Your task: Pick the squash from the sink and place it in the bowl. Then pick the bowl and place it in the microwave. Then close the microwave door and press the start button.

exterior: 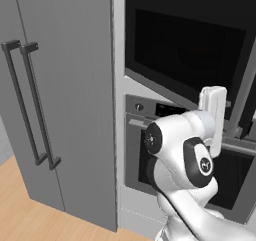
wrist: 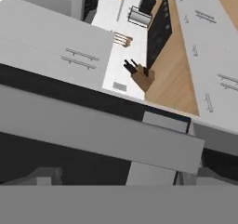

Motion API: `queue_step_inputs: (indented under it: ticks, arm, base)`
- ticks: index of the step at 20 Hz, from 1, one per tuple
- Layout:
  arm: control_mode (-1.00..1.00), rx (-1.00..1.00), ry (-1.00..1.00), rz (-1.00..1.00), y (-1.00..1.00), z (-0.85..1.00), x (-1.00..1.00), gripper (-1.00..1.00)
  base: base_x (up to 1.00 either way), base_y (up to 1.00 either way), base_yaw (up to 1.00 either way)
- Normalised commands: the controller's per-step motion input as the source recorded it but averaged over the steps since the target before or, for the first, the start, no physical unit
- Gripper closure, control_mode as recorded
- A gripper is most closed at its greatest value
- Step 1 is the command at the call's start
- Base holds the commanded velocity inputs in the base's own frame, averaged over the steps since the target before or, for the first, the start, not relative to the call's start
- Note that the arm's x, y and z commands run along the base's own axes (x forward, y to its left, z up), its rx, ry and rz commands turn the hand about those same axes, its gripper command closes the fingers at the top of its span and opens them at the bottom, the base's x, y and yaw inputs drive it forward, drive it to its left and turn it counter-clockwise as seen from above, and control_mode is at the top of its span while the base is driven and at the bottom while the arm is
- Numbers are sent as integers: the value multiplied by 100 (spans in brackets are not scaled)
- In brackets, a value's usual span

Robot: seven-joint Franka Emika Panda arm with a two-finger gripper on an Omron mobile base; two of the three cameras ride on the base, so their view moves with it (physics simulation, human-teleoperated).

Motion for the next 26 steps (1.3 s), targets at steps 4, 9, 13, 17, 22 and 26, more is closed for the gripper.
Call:
queue_step_inputs:
  ticks: [4, 9, 13, 17, 22, 26]
  arm:
    - [-100, 20, 32, 4, -59, 0, 100, -100]
    - [-100, 21, 33, 7, -58, 0, 100, -100]
    - [-100, 20, 31, 10, -48, 1, 100, -100]
    - [-100, 8, 5, 9, -16, 3, 100, -100]
    - [-100, 2, -3, 8, -11, 18, 96, -100]
    - [-100, 1, -5, 8, -16, 19, 76, -100]
  base:
    - [0, 0, 0]
    - [0, 0, 0]
    - [0, 0, 0]
    - [0, 0, 0]
    - [0, 0, 0]
    - [0, 0, 0]
